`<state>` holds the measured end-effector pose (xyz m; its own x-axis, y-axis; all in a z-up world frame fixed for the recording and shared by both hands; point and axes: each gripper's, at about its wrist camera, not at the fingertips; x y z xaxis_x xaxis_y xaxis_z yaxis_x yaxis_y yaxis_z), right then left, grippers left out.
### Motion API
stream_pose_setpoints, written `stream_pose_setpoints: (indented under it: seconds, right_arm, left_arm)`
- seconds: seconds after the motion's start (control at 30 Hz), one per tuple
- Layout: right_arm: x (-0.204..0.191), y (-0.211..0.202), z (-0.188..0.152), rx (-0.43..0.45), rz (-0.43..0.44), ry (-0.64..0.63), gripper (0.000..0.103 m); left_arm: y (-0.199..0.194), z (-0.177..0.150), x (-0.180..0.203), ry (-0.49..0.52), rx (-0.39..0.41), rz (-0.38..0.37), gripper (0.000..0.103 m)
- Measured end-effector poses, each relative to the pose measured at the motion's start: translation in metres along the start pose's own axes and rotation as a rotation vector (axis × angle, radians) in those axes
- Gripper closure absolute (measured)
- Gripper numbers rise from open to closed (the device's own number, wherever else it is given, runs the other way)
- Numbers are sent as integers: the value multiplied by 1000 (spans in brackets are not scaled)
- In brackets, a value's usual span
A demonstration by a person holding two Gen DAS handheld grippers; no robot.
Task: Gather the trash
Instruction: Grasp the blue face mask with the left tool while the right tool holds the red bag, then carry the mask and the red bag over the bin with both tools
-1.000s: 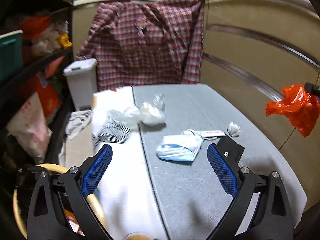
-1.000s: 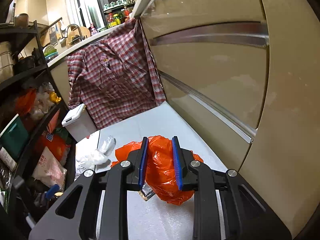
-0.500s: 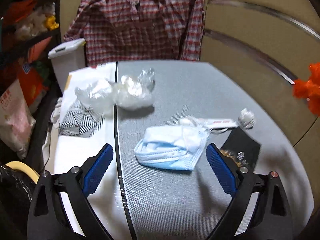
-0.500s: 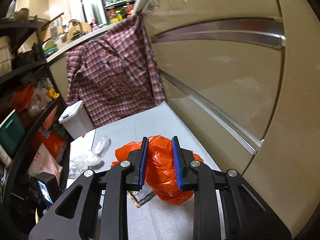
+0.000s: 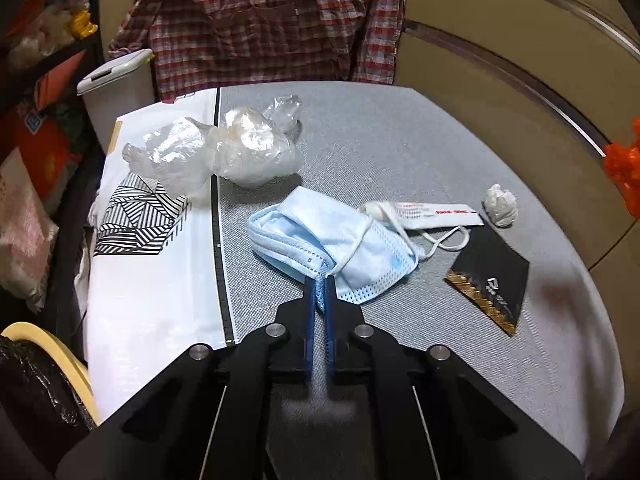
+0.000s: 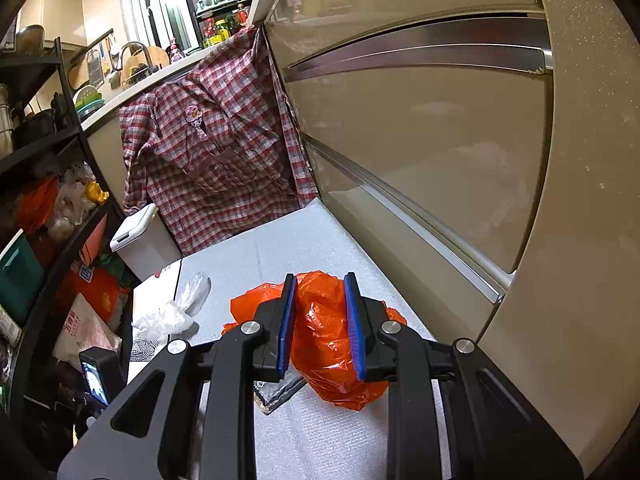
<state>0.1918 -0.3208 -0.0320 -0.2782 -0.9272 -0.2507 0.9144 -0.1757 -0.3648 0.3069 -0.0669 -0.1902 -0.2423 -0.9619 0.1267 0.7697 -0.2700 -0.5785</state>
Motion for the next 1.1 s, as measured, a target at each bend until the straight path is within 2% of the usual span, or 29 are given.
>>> stream_pose_setpoints:
  seconds: [0.17,0.4,0.77,0.93,1.1]
  right_arm:
    - [-1,-3,0,2,1,2,79]
    - [-3,-17,3,21,18,15,79]
    - [-39,-52,-6,20,115,7,79]
    - [-70,-68,-15,21,174,-32,79]
    - [-107,-83,-36,-14,261,-56,79]
  left_arm:
    - [-28,11,-3,-8,45,-8,101]
    - [-89,30,-4,4,111,10,101]
    - [-190,42,-26,9,174,125,101]
    - [-234,39,-42,25,200,197,101]
    - [-268,33,-60,20,220,255,101]
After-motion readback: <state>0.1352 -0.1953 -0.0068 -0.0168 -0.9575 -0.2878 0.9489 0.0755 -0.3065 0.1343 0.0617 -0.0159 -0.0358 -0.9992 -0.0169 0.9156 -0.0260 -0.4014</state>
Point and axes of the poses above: each gripper's, at about its wrist camera, not at the fingertips, and y roughly the way its jaws point, x to its right, z to its top, and after that the axes turned 14 degrees about x, right-handed
